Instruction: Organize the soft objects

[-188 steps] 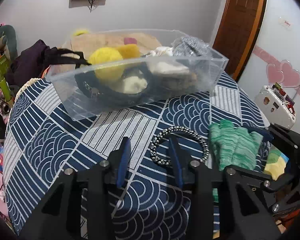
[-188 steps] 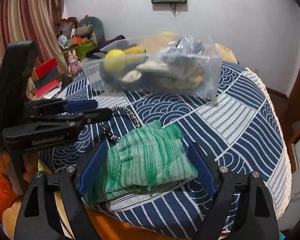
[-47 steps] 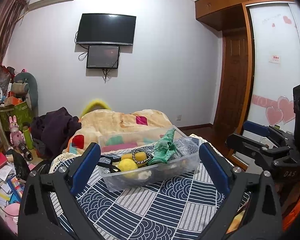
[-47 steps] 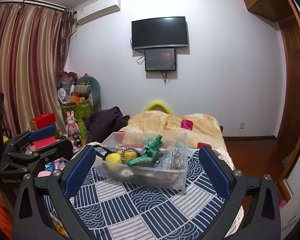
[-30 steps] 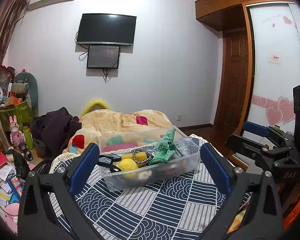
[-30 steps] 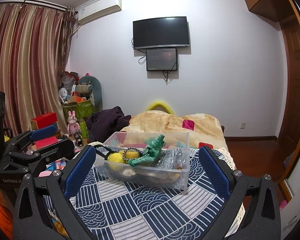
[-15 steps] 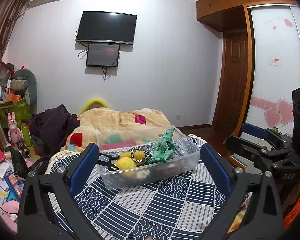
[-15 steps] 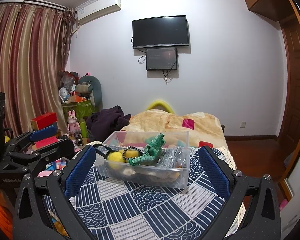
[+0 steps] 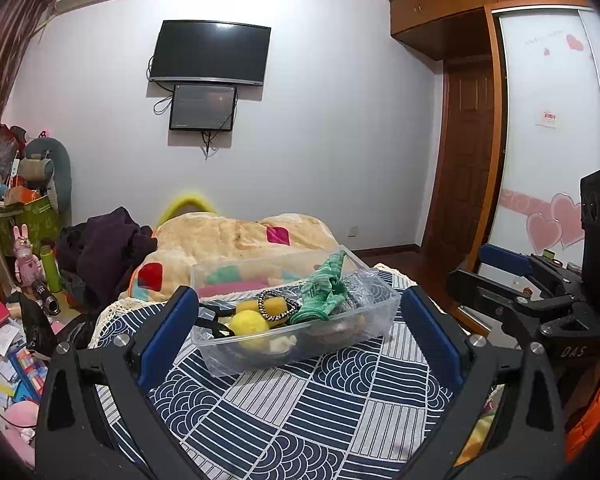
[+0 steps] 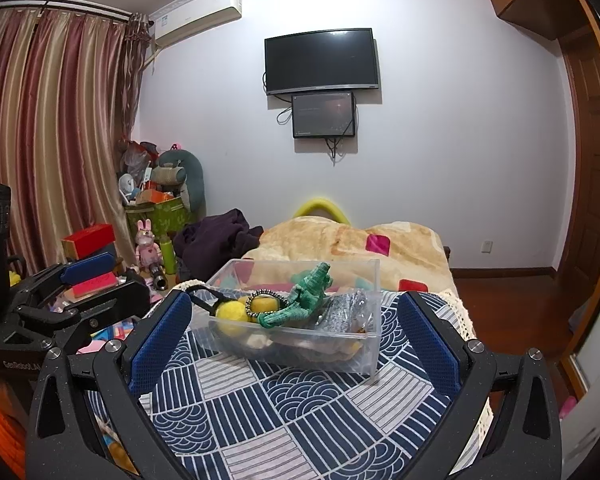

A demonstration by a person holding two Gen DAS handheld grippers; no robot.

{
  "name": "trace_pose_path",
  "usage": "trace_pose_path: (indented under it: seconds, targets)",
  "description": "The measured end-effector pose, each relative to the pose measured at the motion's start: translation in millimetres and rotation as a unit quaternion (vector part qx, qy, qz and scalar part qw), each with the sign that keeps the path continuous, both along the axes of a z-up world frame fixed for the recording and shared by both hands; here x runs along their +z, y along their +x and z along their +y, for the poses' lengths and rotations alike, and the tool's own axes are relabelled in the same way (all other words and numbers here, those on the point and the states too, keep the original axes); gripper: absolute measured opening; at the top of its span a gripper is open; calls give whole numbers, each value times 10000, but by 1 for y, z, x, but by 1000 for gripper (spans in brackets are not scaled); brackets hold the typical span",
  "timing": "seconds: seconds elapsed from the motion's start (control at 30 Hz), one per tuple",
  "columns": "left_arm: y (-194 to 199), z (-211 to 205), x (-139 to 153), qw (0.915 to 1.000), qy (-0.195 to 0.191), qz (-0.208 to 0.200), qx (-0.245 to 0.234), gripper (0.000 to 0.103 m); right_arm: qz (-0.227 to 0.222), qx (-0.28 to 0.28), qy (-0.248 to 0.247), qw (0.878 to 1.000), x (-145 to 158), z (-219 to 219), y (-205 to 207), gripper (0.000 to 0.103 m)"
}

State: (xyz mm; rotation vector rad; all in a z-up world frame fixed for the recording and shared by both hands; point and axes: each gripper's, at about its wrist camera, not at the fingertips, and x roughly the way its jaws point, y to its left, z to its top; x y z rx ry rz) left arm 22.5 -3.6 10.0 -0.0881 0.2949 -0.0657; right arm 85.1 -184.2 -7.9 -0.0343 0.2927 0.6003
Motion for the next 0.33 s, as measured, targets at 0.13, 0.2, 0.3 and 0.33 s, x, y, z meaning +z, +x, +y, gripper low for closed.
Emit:
trace_pose_path:
  seconds: [0.13, 0.2, 0.3, 0.33]
  targets:
    - [0, -1, 0, 10000, 15, -2, -1, 102, 28, 2, -4, 10000, -1, 1, 0, 103]
    - [0, -2, -1, 10000, 19, 9, -13, 102, 44, 1, -8, 10000, -1, 2, 1, 103]
    - [0, -2, -1, 10000, 35, 25, 7, 102, 85, -2, -11, 10000, -3, 1, 4, 103]
    - [1, -2, -2, 10000, 26, 39, 10, 102, 97, -2, -10, 10000, -3, 1, 5, 103]
